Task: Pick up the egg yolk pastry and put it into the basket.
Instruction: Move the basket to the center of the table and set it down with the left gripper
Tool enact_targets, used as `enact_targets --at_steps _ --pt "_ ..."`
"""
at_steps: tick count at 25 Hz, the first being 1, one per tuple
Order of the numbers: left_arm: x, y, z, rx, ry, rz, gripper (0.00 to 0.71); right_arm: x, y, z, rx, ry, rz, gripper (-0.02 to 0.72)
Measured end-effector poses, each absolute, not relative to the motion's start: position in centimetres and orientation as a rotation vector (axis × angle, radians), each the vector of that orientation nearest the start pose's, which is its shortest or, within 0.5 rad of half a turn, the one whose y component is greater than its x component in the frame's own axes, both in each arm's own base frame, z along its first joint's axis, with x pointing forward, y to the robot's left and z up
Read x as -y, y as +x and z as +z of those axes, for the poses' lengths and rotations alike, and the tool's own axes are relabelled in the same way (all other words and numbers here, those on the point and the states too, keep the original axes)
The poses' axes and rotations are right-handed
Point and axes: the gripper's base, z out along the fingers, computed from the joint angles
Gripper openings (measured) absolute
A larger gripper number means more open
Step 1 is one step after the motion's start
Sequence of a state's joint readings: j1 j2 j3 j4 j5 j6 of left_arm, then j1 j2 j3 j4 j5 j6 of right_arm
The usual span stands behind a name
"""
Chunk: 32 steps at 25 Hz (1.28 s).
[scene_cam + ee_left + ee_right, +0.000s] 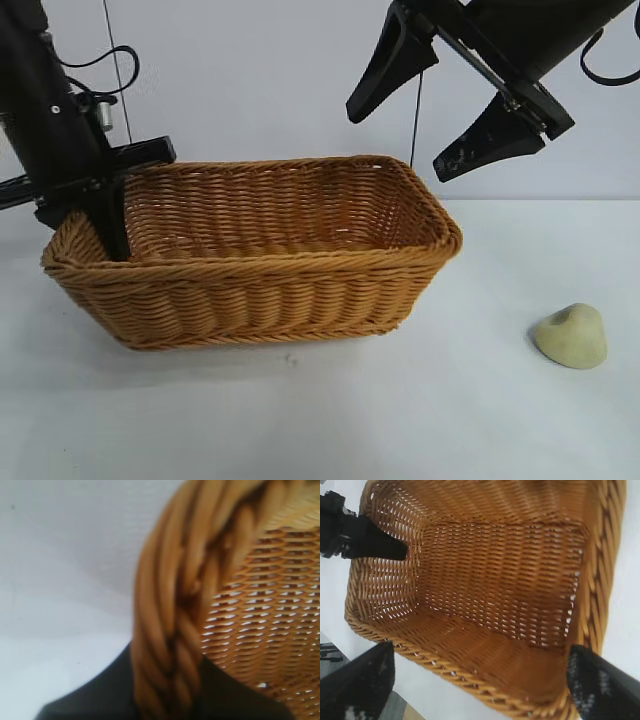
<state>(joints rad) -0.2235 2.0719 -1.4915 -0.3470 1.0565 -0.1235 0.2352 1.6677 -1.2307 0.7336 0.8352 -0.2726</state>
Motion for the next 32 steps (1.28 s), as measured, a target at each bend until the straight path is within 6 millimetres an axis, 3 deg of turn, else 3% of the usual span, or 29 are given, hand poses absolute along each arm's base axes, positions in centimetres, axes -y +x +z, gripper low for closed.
enact_targets --at_steps 10,17,19,23,25,28,32 --pt "11.7 39.9 13.0 -3.132 -0.092 -0.455 0.139 -12.5 32.9 26.7 -2.631 -0.141 0.857 0.642" --pt "11.7 39.9 12.9 -3.132 -0.080 -0.456 0.157 -12.5 32.9 26.7 -2.631 -0.141 0.857 0.642" --pt "11.7 39.9 12.8 -3.136 -0.084 -0.462 0.262 -12.5 32.9 26.7 -2.631 -0.141 0.857 0.642" --pt "11.8 39.8 12.9 -3.143 -0.109 -0.469 0.593 -12.5 32.9 26.7 -2.631 -0.140 0.857 0.642" --pt "11.8 39.9 13.1 -3.154 -0.112 -0.474 0.652 -12.5 32.9 26.7 -2.632 -0.138 0.857 0.642" --pt "12.0 40.3 14.4 -3.161 -0.091 -0.491 0.683 -12.5 32.9 26.7 -2.632 -0.135 0.858 0.642" --pt "11.9 41.4 18.1 -3.126 0.012 -0.434 0.692 -12.5 32.9 26.7 -2.632 -0.135 0.858 0.642"
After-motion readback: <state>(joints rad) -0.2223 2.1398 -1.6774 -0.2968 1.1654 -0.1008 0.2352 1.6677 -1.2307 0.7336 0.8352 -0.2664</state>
